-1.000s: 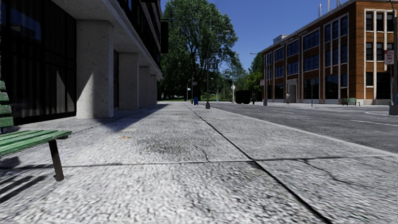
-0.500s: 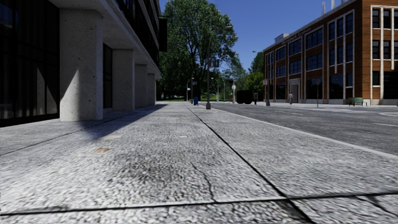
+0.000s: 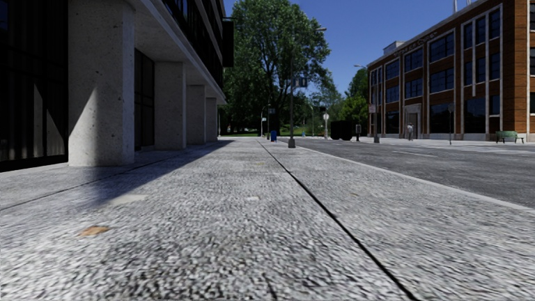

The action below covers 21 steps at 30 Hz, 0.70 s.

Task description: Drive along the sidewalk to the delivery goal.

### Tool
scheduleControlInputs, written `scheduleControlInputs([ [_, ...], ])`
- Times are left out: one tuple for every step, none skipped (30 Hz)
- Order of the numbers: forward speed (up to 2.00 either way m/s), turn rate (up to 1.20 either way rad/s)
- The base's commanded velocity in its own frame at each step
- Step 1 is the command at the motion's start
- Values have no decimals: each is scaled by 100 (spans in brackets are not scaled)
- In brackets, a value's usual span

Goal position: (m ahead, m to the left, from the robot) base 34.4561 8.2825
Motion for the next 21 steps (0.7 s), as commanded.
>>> scheduleControlInputs([
  [200, 0],
  [200, 0],
  [200, 0],
  [200, 0],
  [200, 0],
  [200, 0],
  [200, 0],
  [200, 0],
  [200, 0],
  [200, 0],
  [200, 0],
  [200, 0],
  [200, 0],
  [200, 0],
  [200, 0],
  [200, 0],
  [200, 0],
  [200, 0],
  [200, 0],
  [200, 0],
  [200, 0],
])
